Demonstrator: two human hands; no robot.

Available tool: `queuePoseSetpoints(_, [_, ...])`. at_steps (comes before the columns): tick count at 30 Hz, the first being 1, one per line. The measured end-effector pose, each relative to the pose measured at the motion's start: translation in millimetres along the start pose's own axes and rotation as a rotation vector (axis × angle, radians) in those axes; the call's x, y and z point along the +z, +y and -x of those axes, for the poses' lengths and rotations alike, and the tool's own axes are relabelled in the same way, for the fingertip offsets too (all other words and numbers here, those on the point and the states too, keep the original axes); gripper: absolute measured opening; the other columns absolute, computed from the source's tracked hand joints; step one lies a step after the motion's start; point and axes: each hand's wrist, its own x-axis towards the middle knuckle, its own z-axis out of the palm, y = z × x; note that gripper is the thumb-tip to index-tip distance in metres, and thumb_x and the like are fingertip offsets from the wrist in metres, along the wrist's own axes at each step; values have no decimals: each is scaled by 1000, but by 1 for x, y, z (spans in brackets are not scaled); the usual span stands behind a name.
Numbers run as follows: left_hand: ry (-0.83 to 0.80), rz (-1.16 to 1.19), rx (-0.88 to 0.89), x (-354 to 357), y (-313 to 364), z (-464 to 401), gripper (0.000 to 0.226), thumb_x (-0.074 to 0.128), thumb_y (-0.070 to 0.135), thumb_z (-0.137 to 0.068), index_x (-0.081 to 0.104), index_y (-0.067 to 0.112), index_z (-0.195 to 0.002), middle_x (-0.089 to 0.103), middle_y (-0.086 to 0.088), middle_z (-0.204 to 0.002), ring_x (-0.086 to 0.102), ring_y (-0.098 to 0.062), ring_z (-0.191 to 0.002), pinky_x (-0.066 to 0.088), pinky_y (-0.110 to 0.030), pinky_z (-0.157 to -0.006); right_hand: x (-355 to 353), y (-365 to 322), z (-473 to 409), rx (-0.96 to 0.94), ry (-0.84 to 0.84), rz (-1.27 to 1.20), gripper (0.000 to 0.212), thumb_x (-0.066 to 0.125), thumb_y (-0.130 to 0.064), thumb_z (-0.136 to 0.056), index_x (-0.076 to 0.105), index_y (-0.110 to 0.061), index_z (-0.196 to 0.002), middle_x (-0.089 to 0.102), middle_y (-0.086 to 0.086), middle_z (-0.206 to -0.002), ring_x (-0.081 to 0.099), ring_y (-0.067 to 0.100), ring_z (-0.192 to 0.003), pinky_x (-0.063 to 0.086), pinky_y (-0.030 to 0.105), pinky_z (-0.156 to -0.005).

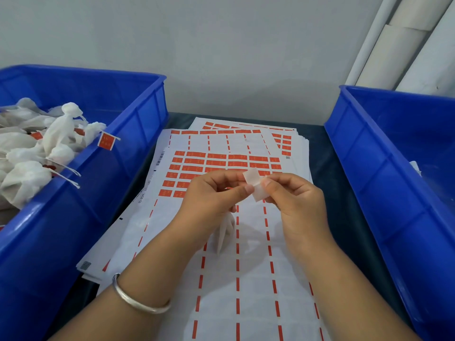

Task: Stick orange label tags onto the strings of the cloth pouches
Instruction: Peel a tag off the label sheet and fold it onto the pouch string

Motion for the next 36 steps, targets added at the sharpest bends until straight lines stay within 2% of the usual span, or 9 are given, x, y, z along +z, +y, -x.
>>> queuePoseSetpoints(3, [18, -2, -16, 0, 0, -1, 24, 74, 12, -73, 72, 32, -59, 69, 11, -70, 58, -3, -48, 44, -12, -46, 0, 2, -2, 47, -3, -52, 20, 68, -23, -84, 71, -37, -71, 70, -25, -86, 67, -1, -87, 56, 18, -67])
queuePoseSetpoints(7, [36, -9, -46, 0, 0, -2, 24, 74, 11, -73, 71, 30, -59, 68, 15, -70, 56, -3, -45, 43, -11, -44, -3, 0, -6, 137, -54, -104, 25, 60, -24, -90, 73, -34, -71, 73, -12, -83, 70, 16, -85, 56, 30, -77])
queuePoseSetpoints(13, [35, -44, -44, -1, 1, -1, 15, 73, 13, -74, 71, 28, -71, 69, 8, -77, 56, -5, -46, 43, -13, -47, -3, 0, -3, 73, -82, -1, 22, 66, -26, -85, 69, -37, -66, 68, -29, -81, 66, -1, -84, 54, 19, -70])
queuePoseSetpoints(17, [18, -43, -42, -1, 2, -1, 16, 73, 12, -75, 72, 27, -70, 69, 6, -78, 56, -6, -47, 44, -14, -49, -3, 1, -3, 70, -59, 30, 27, 67, -26, -85, 69, -40, -62, 67, -32, -78, 66, 0, -82, 52, 14, -64])
queuePoseSetpoints(20, [-17, -1, -34, 0, 4, 1, 16, 69, 11, -77, 72, 26, -71, 69, 9, -70, 56, -4, -48, 44, -14, -48, -3, 1, -5, 127, -66, -26, 26, 65, -26, -86, 71, -39, -65, 69, -26, -79, 68, 8, -82, 55, 22, -71])
queuePoseSetpoints(22, [-24, 25, -36, -1, 4, 1, 18, 66, 10, -80, 71, 26, -73, 69, 11, -66, 55, -5, -46, 45, -15, -48, -4, 2, -6, 189, -72, -95, 22, 64, -26, -87, 72, -36, -69, 71, -19, -81, 69, 15, -82, 55, 26, -74])
queuePoseSetpoints(25, [-32, 46, -54, -3, 4, 1, 20, 63, 9, -83, 72, 25, -76, 68, 9, -63, 51, -4, -43, 45, -18, -49, -6, 3, -8, 289, -75, -248, 9, 64, -22, -87, 69, -28, -89, 73, -8, -94, 70, 18, -84, 53, 23, -67])
queuePoseSetpoints(29, [-76, 22, -42, -5, 2, 1, 24, 66, 4, -79, 72, 26, -74, 69, 11, -70, 53, -3, -45, 44, -15, -49, -6, 2, -8, 346, -107, -358, 15, 62, -18, -88, 65, -25, -101, 72, -2, -99, 70, 17, -82, 52, 21, -63])
queuePoseSetpoints(36, [-47, -354, 127, 1, -2, 0, 21, 81, 22, -65, 64, 34, -69, 61, 23, -75, 58, -6, -72, 41, -7, -48, -6, 4, -8, 393, -165, -415, 21, 58, -18, -91, 64, -18, -111, 73, 4, -100, 71, 20, -87, 57, 26, -69])
